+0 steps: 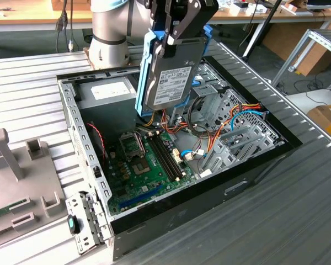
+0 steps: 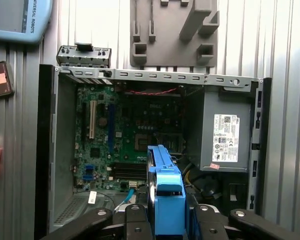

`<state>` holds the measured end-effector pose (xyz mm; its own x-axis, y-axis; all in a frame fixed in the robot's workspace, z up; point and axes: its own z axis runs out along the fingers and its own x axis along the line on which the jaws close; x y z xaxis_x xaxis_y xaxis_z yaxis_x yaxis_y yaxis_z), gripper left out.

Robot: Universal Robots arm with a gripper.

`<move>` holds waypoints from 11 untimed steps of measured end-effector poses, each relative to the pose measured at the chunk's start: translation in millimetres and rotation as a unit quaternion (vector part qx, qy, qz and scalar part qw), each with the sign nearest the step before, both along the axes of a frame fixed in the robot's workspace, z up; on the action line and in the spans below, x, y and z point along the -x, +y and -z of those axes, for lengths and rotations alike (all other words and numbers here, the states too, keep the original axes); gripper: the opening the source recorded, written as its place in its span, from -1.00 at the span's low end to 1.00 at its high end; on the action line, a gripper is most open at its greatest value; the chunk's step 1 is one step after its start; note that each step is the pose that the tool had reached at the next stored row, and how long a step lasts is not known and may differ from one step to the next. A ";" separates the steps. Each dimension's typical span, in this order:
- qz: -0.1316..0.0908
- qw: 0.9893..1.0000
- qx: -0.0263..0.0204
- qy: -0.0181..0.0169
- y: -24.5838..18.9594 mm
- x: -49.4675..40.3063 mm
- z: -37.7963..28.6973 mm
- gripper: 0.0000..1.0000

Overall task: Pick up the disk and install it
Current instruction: 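Pick up the disk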

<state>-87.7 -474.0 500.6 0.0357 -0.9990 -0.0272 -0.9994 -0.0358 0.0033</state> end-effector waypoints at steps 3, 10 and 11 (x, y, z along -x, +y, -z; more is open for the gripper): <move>0.000 1.000 0.000 0.000 -3.6 0.0 0.0 -0.27; 0.000 1.000 0.000 0.000 -6.2 0.0 0.0 -0.27; 0.000 1.000 0.000 0.000 -6.2 0.0 0.0 -0.27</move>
<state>-87.7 -480.2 500.6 0.0356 -0.9990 -0.0272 -0.9994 -0.0357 0.0033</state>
